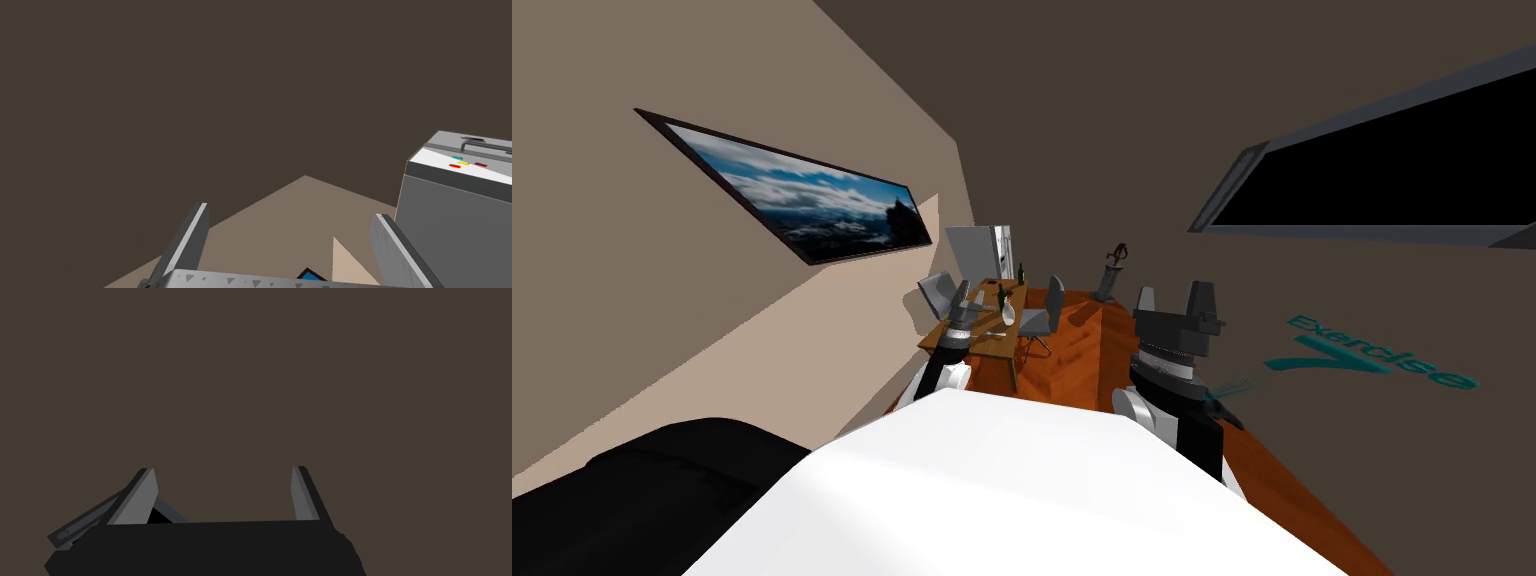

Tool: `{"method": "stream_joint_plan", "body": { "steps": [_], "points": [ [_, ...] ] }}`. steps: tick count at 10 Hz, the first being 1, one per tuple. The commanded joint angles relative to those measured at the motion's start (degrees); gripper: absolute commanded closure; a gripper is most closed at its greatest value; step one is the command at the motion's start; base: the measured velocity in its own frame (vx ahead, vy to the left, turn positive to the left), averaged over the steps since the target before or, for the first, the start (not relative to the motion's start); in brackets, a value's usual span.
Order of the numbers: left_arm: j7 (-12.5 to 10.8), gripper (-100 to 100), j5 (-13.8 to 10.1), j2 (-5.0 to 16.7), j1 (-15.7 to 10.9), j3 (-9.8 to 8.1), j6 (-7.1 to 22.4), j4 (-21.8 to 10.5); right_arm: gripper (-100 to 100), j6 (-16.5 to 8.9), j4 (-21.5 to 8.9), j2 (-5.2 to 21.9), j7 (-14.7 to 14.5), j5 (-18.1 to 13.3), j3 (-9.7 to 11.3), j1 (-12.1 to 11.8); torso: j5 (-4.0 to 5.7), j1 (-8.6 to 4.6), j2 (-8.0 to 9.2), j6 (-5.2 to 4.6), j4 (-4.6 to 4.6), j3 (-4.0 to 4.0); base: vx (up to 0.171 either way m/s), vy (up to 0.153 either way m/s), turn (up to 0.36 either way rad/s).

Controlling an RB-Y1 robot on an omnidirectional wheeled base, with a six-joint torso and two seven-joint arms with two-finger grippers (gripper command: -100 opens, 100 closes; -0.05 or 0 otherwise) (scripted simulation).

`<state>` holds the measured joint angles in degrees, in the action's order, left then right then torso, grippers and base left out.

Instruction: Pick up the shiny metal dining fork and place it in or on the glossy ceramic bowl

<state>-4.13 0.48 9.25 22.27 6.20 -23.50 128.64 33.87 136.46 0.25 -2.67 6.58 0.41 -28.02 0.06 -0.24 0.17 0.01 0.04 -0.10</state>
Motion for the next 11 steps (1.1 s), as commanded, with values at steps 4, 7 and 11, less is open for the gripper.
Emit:
{"method": "stream_joint_plan", "body": {
  "steps": [4, 7, 11],
  "points": [
    [1.29, -100, -1.45, 1.29, -1.43, 0.89, 7.45, -4.94, 0, 0.00, 0.00, 0.00, 0.00, 0.00, 0.00, 0.00, -0.02, 0.09, 0.00, 0.01, 0.00, 0.00, -0.042, -0.054, -0.118],
    [2.06, -100, -2.37, 1.74, -2.93, 0.76, 12.73, -8.88, 0, 0.00, 0.00, 0.00, 0.00, 0.00, 0.00, 0.00, -0.01, 0.07, -0.04, 0.01, -0.01, 0.02, -0.025, -0.057, -0.138],
    [2.78, -100, -3.26, 2.17, -4.59, 0.05, 19.10, -13.27, 0, 0.00, 0.00, 0.00, 0.00, 0.00, -0.01, -0.01, -0.03, 0.17, -0.08, 0.02, -0.02, 0.04, -0.014, -0.035, -0.122]
  ]
}}
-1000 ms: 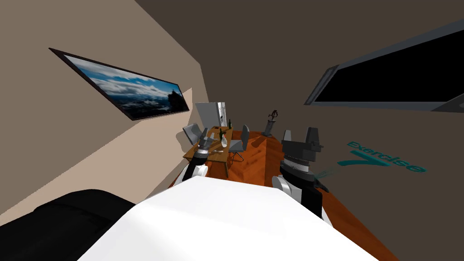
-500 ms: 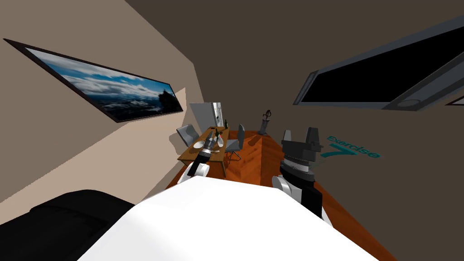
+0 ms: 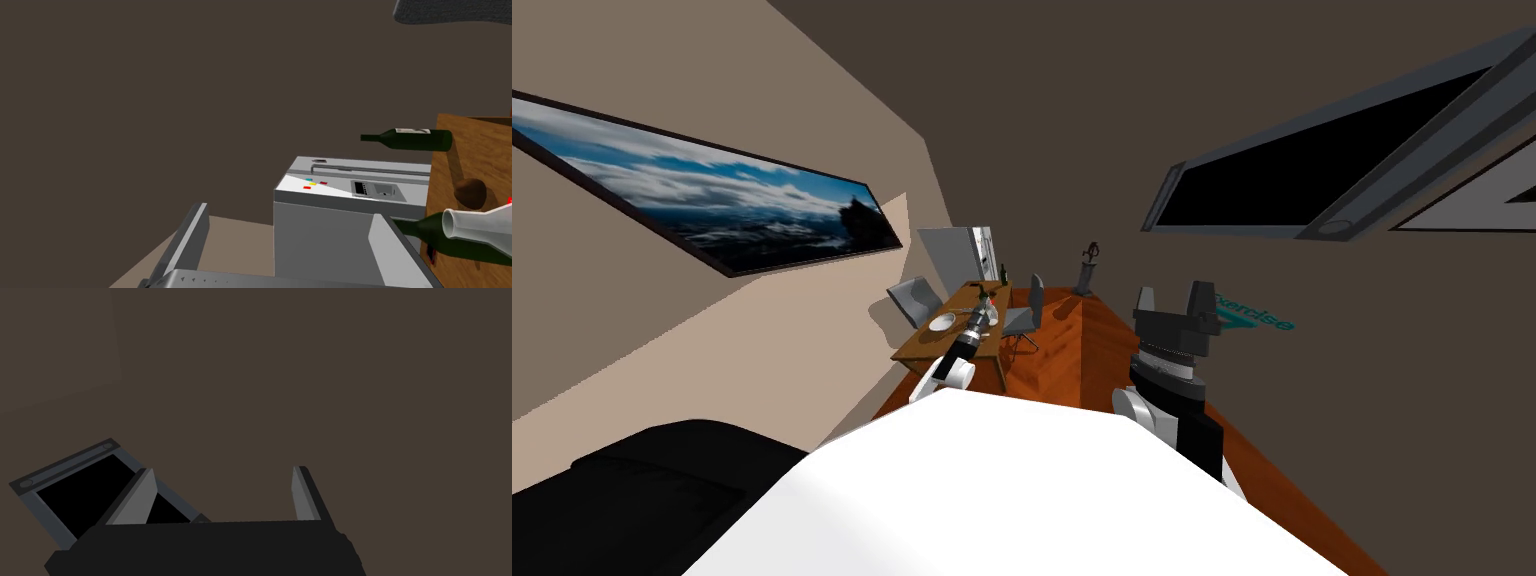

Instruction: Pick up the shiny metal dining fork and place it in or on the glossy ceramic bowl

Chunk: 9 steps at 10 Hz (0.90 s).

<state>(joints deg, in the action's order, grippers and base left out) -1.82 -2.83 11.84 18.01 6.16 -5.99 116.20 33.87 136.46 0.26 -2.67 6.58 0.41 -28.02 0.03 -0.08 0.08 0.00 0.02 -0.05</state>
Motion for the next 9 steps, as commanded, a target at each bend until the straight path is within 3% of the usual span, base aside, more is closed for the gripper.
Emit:
{"method": "stream_joint_plan", "body": {
  "steps": [1, 2, 3, 6, 8, 9],
  "points": [
    [0.47, -100, 0.05, -0.42, -0.33, 0.09, 2.70, -0.88, 0, 0.00, 0.00, 0.00, 0.00, 0.00, 0.00, 0.00, 0.00, 0.00, 0.00, 0.00, 0.00, 0.00, -0.008, -0.026, -0.072],
    [0.81, -100, -0.37, -0.19, -1.20, -0.50, 4.32, -3.26, 0, 0.00, 0.00, 0.00, 0.00, 0.00, 0.00, -0.01, 0.00, 0.03, -0.02, 0.03, 0.00, 0.01, -0.001, -0.028, -0.131],
    [0.81, -100, -0.37, -0.19, -1.20, -0.50, 6.07, -3.26, 0, 0.00, 0.00, 0.00, 0.00, 0.00, 0.00, 0.00, 0.00, 0.02, -0.02, 0.01, 0.00, 0.01, -0.001, -0.022, -0.086],
    [1.41, -100, -1.15, 0.38, -3.03, -2.18, 11.44, -7.90, 0, 0.00, 0.00, 0.00, 0.00, 0.00, -0.01, -0.01, -0.01, 0.07, -0.05, 0.04, -0.01, 0.03, 0.005, -0.022, -0.146],
    [1.41, -100, -1.15, 0.38, -3.03, -2.18, 13.06, -8.36, 0, 0.00, 0.00, 0.00, 0.00, 0.00, -0.01, -0.01, -0.01, 0.09, -0.05, 0.04, -0.01, 0.03, 0.004, -0.007, -0.035],
    [1.67, -100, -1.50, 0.71, -3.97, -3.26, 15.32, -10.77, 0, 0.00, 0.00, 0.00, 0.00, 0.00, -0.01, -0.01, -0.02, 0.12, -0.05, 0.04, -0.01, 0.02, 0.008, -0.010, -0.187]
  ]
}}
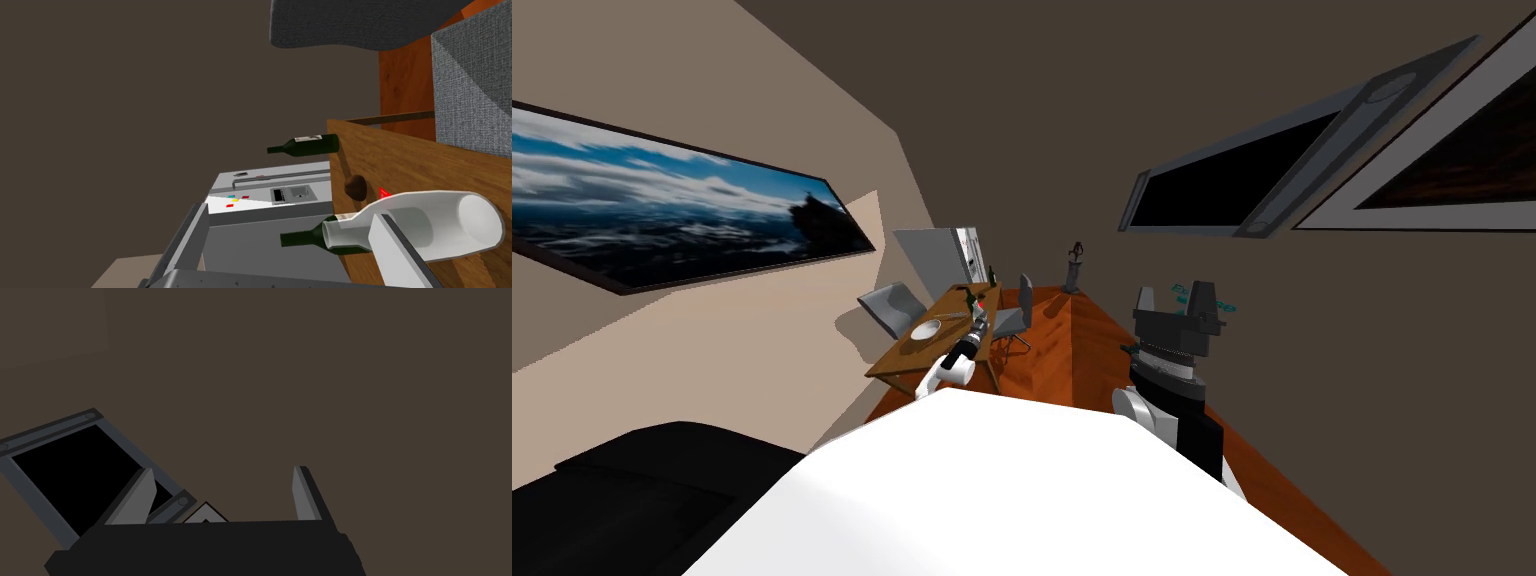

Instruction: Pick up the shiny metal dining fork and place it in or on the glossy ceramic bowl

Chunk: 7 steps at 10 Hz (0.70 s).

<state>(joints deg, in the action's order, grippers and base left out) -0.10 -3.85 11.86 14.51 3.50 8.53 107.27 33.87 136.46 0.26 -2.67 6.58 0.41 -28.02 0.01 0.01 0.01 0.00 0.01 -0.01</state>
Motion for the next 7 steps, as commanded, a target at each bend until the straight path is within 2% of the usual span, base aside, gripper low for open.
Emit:
{"method": "stream_joint_plan", "body": {
  "steps": [1, 2, 3, 4, 5, 6, 7],
  "points": [
    [-0.05, -100, -0.49, 0.70, -0.47, -0.61, 2.12, -2.11, 0, 0.00, 0.00, 0.00, 0.00, 0.00, 0.00, 0.00, 0.00, 0.00, 0.00, 0.00, 0.00, 0.00, 0.009, -0.004, -0.091],
    [0.19, -100, -0.81, 1.04, -1.42, -1.85, 3.93, -4.58, 0, 0.00, 0.00, 0.00, 0.00, 0.00, 0.00, -0.01, -0.01, 0.03, 0.00, 0.05, -0.01, 0.00, 0.014, -0.009, -0.173],
    [0.19, -100, -0.81, 1.04, -1.42, -1.85, 5.52, -4.86, 0, 0.00, 0.00, 0.00, 0.00, 0.00, 0.00, 0.00, 0.00, 0.04, -0.02, 0.01, 0.00, 0.01, 0.016, -0.001, -0.080],
    [0.40, -100, -1.10, 1.42, -2.39, -3.24, 7.41, -6.63, 0, 0.00, 0.00, 0.00, 0.00, 0.00, -0.01, -0.01, -0.01, 0.04, -0.01, 0.05, -0.01, 0.01, 0.019, 0.000, -0.152],
    [0.40, -100, -1.10, 1.42, -2.39, -3.24, 9.03, -7.67, 0, 0.00, 0.00, 0.00, 0.00, 0.00, 0.00, 0.00, -0.01, 0.05, -0.04, 0.02, -0.01, 0.03, 0.018, 0.005, -0.101],
    [0.58, -100, -1.36, 1.82, -3.36, -4.78, 10.90, -9.73, 0, 0.00, 0.00, 0.00, 0.00, 0.00, -0.01, -0.01, -0.01, 0.07, -0.04, 0.05, -0.01, 0.02, 0.023, 0.010, -0.140],
    [0.58, -100, -1.36, 1.82, -3.36, -4.78, 13.04, -10.51, 0, 0.00, 0.00, 0.00, 0.00, 0.00, 0.00, -0.01, -0.01, 0.09, -0.06, 0.03, -0.01, 0.03, 0.021, 0.012, -0.119]
  ]
}}
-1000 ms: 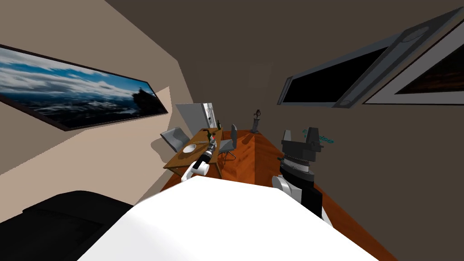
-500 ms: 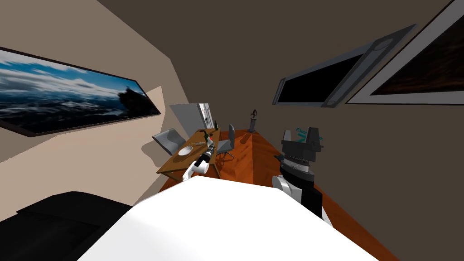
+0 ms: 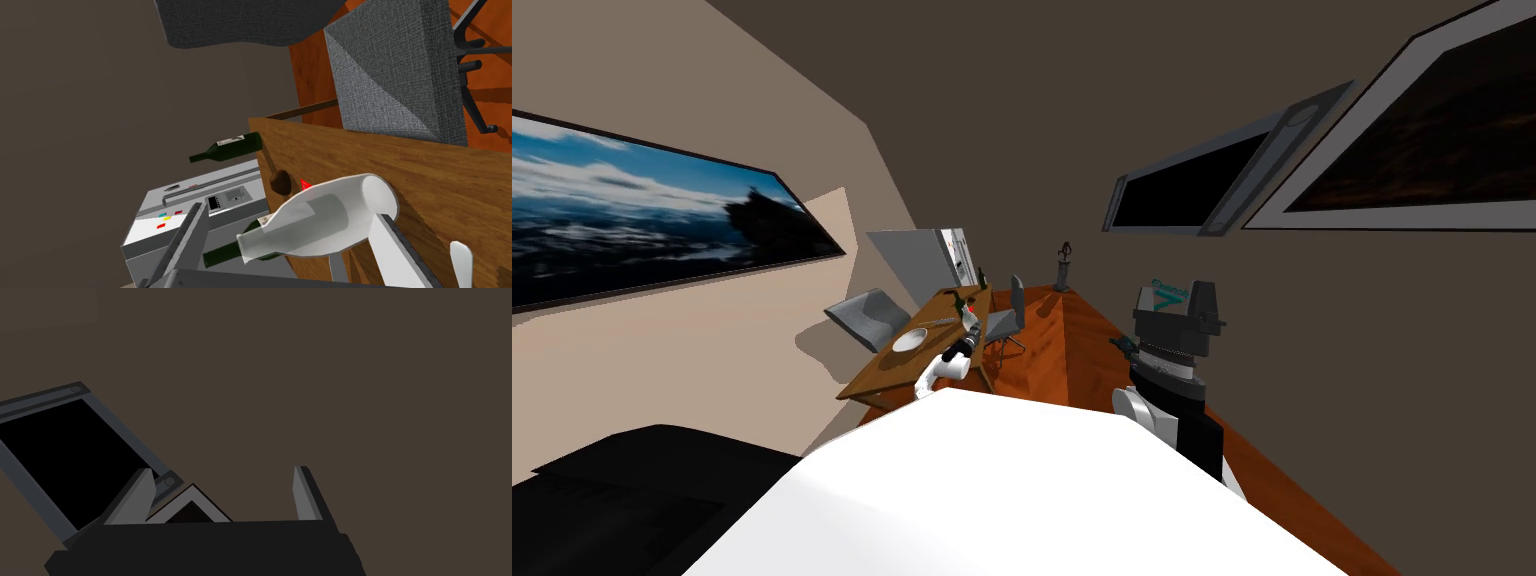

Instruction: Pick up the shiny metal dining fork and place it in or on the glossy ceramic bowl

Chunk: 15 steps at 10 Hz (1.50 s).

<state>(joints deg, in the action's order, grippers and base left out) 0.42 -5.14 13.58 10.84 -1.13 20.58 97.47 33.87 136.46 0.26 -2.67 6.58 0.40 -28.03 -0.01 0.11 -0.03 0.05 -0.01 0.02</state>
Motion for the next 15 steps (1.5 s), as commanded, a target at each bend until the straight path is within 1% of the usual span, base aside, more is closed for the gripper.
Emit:
{"method": "stream_joint_plan", "body": {
  "steps": [1, 2, 3, 4, 5, 6, 7, 8, 9, 10, 11, 12, 13, 14, 15],
  "points": [
    [0.21, -100, -0.30, 0.52, -0.68, -1.80, 2.86, -2.86, 0, 0.00, 0.00, 0.00, 0.00, 0.00, 0.00, 0.00, 0.00, 0.00, 0.00, 0.00, 0.00, 0.00, 0.025, 0.011, -0.175],
    [0.21, -100, -0.30, 0.52, -0.68, -1.80, 4.26, -3.58, 0, 0.00, 0.00, 0.00, 0.00, 0.00, 0.00, 0.00, 0.00, 0.01, -0.01, -0.01, 0.00, 0.00, 0.020, 0.017, -0.076],
    [0.34, -100, -0.49, 0.96, -1.65, -3.57, 5.94, -4.98, 0, 0.00, 0.00, 0.00, 0.00, 0.00, 0.00, 0.00, 0.00, 0.01, 0.01, 0.01, 0.00, -0.01, 0.030, 0.017, -0.210],
    [0.34, -100, -0.49, 0.96, -1.65, -3.57, 7.24, -6.38, 0, 0.00, 0.00, 0.00, 0.00, 0.00, 0.00, 0.00, 0.00, 0.02, -0.02, -0.03, 0.00, 0.01, 0.025, 0.024, -0.078],
    [0.34, -100, -0.49, 0.96, -1.65, -3.57, 8.21, -6.44, 0, 0.00, 0.00, 0.00, 0.00, 0.00, 0.00, 0.00, -0.01, 0.03, -0.02, 0.02, 0.00, 0.01, 0.008, 0.013, 0.037],
    [0.44, -100, -0.65, 1.41, -2.62, -5.42, 10.28, -8.76, 0, 0.00, 0.00, 0.00, 0.00, 0.00, 0.00, 0.00, 0.00, 0.01, 0.02, 0.02, 0.01, -0.01, 0.021, 0.018, -0.171],
    [0.44, -100, -0.65, 1.41, -2.62, -5.42, 11.73, -9.27, 0, 0.00, 0.00, 0.00, 0.00, 0.00, 0.00, 0.00, 0.00, 0.03, 0.00, -0.02, 0.01, -0.01, 0.022, 0.028, -0.087],
    [0.53, -100, -0.79, 1.87, -3.57, -7.36, 13.60, -11.02, 0, 0.00, 0.00, 0.00, 0.00, 0.00, 0.00, 0.00, -0.01, 0.04, 0.00, 0.02, 0.00, 0.00, 0.029, 0.037, -0.140],
    [0.53, -100, -0.79, 1.87, -3.57, -7.36, 14.77, -12.05, 0, 0.00, 0.00, 0.00, 0.00, 0.00, 0.00, 0.00, -0.01, 0.09, -0.03, -0.01, 0.00, 0.01, 0.026, 0.035, -0.098],
    [0.53, -100, -0.79, 1.87, -3.57, -7.36, 15.17, -12.05, 0, 0.00, 0.00, 0.00, 0.00, 0.00, 0.00, 0.00, -0.02, 0.08, -0.02, 0.02, 0.00, 0.01, 0.010, 0.014, 0.001],
    [0.59, -100, -0.89, 2.35, -4.49, -9.34, 17.16, -14.76, 0, 0.00, 0.00, 0.00, 0.00, 0.00, 0.00, -0.01, 0.00, 0.01, 0.03, 0.03, 0.01, -0.02, 0.017, 0.020, -0.128],
    [0.59, -100, -0.89, 2.35, -4.49, -9.34, 18.15, -14.76, 0, 0.00, 0.00, 0.00, 0.00, 0.00, 0.00, 0.00, 0.00, 0.03, 0.01, -0.01, 0.01, -0.01, 0.022, 0.030, -0.103],
    [0.59, -100, -0.89, 2.35, -4.49, -9.34, 18.51, -14.76, 0, 0.00, 0.00, 0.00, 0.00, 0.00, 0.00, 0.00, -0.01, 0.05, 0.00, 0.02, 0.01, -0.01, 0.012, 0.017, -0.004],
    [0.63, -100, -0.96, 2.84, -5.40, -11.35, 20.70, -17.40, 0, 0.00, 0.00, 0.00, 0.00, 0.00, 0.00, -0.01, 0.00, 0.01, 0.03, 0.03, 0.01, -0.02, 0.021, 0.029, -0.137],
    [0.63, -100, -0.96, 2.84, -5.40, -11.35, 21.73, -17.40, 0, 0.00, 0.00, 0.00, 0.00, 0.00, 0.00, 0.00, 0.00, 0.05, 0.01, 0.00, 0.01, -0.01, 0.021, 0.036, -0.089]
  ]
}}
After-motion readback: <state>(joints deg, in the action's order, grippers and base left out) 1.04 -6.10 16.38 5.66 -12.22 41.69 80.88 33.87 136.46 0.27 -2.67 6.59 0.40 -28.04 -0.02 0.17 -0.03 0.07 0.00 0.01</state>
